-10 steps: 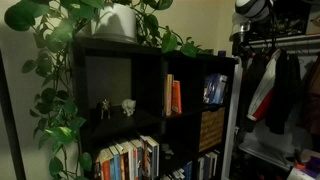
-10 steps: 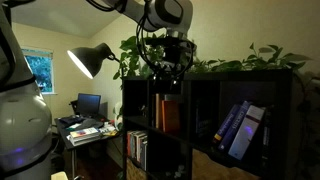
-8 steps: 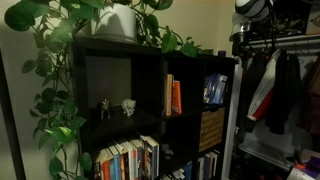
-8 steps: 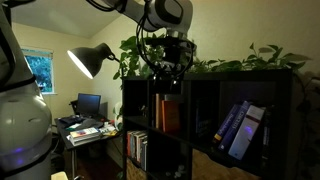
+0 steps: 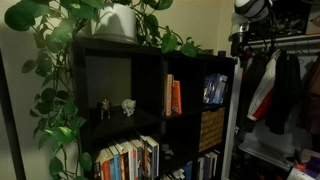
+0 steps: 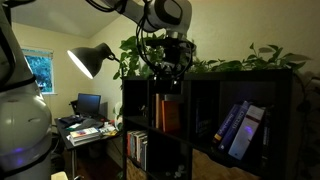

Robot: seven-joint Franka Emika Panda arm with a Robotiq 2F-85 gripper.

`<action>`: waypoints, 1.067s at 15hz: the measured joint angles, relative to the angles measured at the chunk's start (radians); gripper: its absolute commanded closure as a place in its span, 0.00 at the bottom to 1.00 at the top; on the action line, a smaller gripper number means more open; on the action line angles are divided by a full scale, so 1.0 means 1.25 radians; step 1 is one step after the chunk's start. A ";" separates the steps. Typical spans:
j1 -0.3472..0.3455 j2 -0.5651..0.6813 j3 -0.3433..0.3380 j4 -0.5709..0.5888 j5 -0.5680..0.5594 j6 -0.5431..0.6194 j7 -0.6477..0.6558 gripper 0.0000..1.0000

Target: Pick up the orange book from the upper middle shelf and place it on the upper right shelf

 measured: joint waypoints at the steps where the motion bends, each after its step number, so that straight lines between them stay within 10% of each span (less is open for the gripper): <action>1: -0.001 -0.001 0.006 -0.007 0.000 0.024 0.009 0.00; 16: -0.002 -0.060 0.187 -0.273 -0.059 0.398 0.256 0.00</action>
